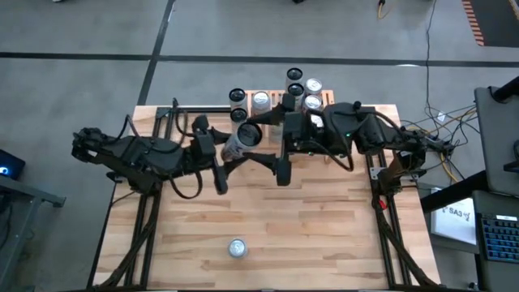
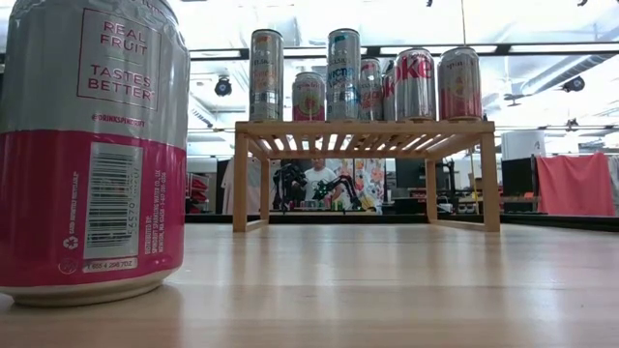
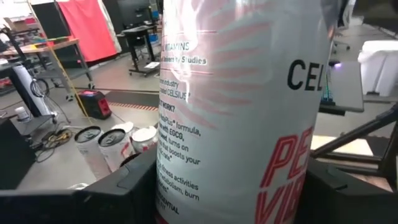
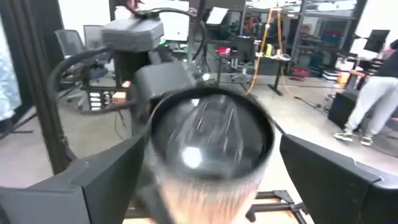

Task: Place canned beverage on shelf
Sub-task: Put the white soda can on the shelf aligned with the other white soda cans

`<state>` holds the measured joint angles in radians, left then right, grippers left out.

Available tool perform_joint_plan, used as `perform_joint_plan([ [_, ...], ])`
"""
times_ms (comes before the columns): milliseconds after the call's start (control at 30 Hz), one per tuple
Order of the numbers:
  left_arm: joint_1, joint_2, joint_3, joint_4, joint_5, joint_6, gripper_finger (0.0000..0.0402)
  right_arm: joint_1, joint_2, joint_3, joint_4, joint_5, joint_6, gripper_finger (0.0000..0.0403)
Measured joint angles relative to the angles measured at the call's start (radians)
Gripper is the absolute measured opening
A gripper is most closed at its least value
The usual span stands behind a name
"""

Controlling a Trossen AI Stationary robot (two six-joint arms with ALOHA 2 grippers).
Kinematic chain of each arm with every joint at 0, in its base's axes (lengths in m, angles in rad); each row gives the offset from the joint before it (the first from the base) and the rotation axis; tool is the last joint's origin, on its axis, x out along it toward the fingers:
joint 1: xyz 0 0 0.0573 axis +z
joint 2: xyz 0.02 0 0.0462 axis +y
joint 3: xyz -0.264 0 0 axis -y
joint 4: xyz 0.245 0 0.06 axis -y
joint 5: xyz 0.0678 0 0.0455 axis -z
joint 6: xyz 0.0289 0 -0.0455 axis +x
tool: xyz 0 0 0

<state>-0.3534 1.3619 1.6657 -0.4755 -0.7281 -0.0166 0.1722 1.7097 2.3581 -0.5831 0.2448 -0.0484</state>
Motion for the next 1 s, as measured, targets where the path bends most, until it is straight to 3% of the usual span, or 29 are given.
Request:
perform_joint_plan([
  [233, 0.000, 0.027, 0.000, 0.024, 0.000, -0.003, 0.0232, 0.000, 0.006, 0.000, 0.013, 0.025, -0.028, 0.0357],
  [400, 0.000, 0.027, 0.000, 0.024, -0.003, -0.003, 0.0235, 0.000, 0.006, -0.001, 0.013, 0.025, -0.030, 0.0278],
  [467, 0.000, 0.027, 0.000, 0.024, -0.003, -0.003, 0.0258, 0.000, 0.005, -0.001, 0.013, 0.024, -0.028, 0.0242],
  [633, 0.000, 0.025, 0.003, 0.034, -0.001, 0.015, 0.0316, -0.003, 0.002, -0.003, -0.012, 0.032, -0.011, 0.0241],
  [1000, 0.000, -0.022, 0.004, 0.025, 0.004, 0.074, 0.0327, -0.033, -0.090, -0.003, -0.187, 0.046, 0.031, 0.0241],
])
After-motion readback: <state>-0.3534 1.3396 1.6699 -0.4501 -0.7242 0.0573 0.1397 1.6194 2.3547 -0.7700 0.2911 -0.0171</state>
